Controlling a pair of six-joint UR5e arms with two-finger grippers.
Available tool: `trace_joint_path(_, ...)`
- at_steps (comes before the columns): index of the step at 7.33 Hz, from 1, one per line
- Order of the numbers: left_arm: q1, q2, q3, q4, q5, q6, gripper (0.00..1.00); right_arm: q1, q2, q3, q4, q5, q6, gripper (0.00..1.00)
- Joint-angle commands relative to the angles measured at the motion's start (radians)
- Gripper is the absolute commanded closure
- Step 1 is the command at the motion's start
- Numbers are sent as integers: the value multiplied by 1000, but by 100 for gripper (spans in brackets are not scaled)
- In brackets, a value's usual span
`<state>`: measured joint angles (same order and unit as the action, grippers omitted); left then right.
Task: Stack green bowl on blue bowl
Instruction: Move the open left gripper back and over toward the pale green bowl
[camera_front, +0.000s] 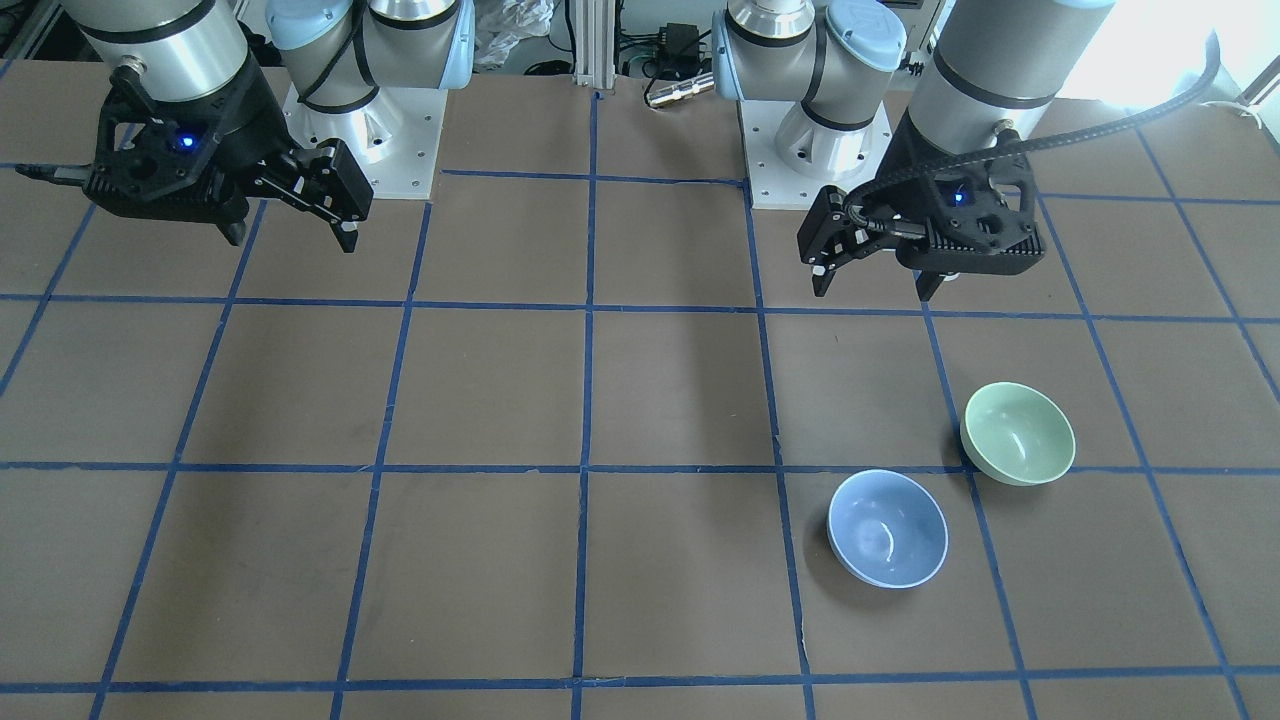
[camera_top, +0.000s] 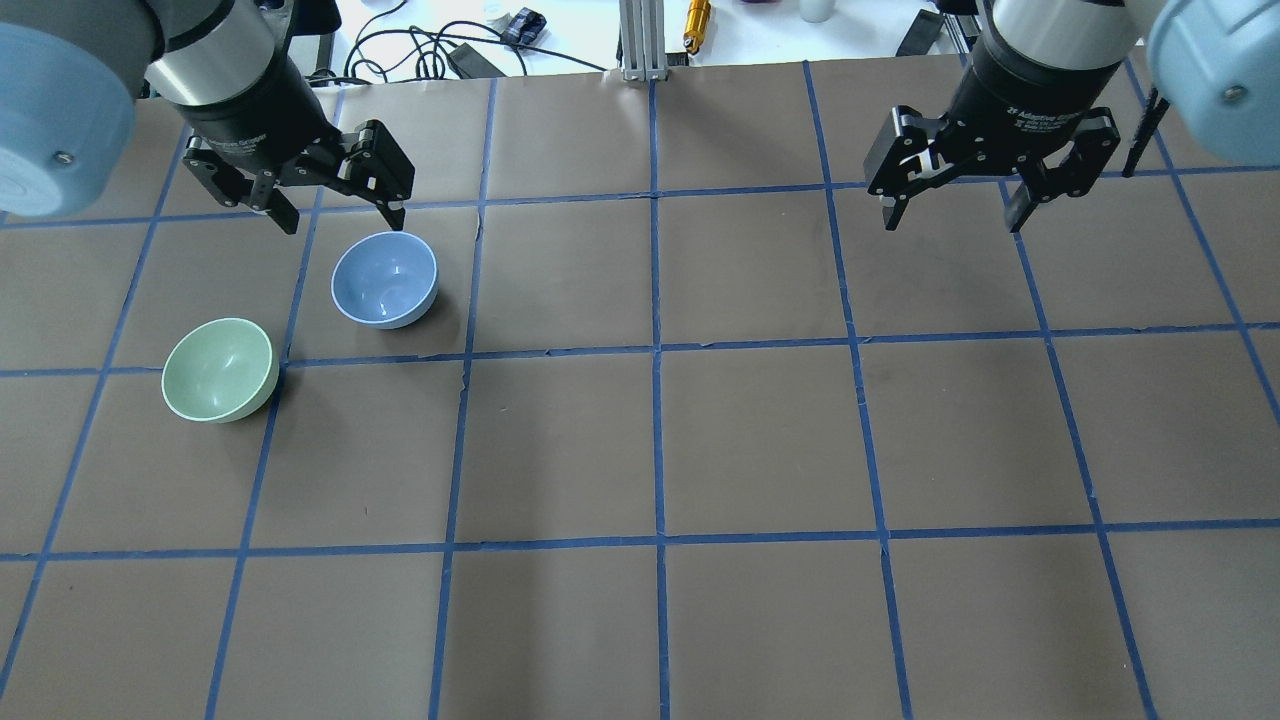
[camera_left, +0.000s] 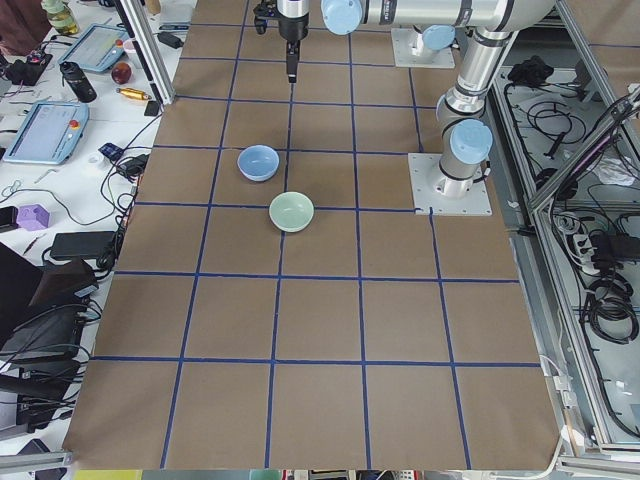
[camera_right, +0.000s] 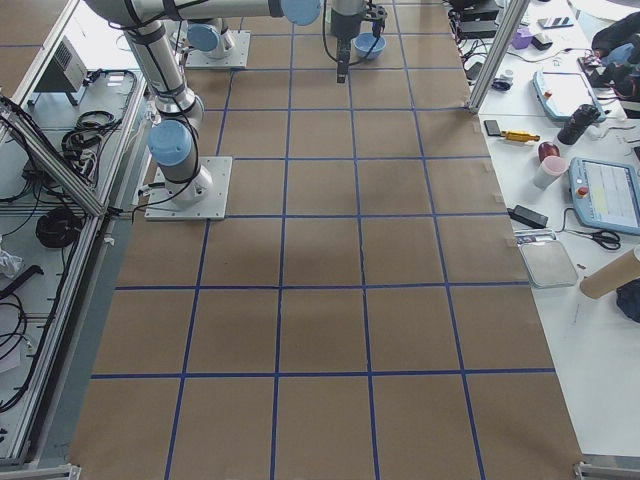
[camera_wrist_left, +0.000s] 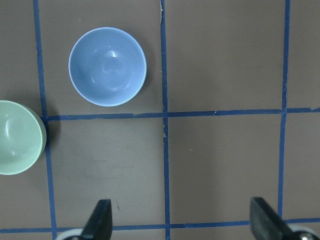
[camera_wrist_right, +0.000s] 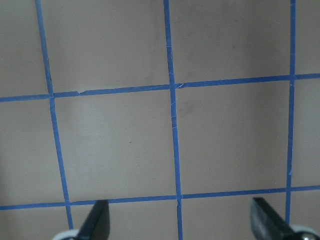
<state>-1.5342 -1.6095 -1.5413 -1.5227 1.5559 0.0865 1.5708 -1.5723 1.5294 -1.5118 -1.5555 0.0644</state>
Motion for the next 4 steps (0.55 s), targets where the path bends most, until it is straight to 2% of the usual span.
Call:
trace_joint_path(1, 195, -9, -20, 6, -13, 183, 4, 0, 0, 0, 1, 0, 0, 0)
trace_joint_path(2, 301, -15, -55, 6, -16, 244, 4, 0, 0, 0, 1, 0, 0, 0)
trace_joint_path(4, 414, -65, -109, 66, -5, 354, 4, 0, 0, 0, -1, 0, 0, 0)
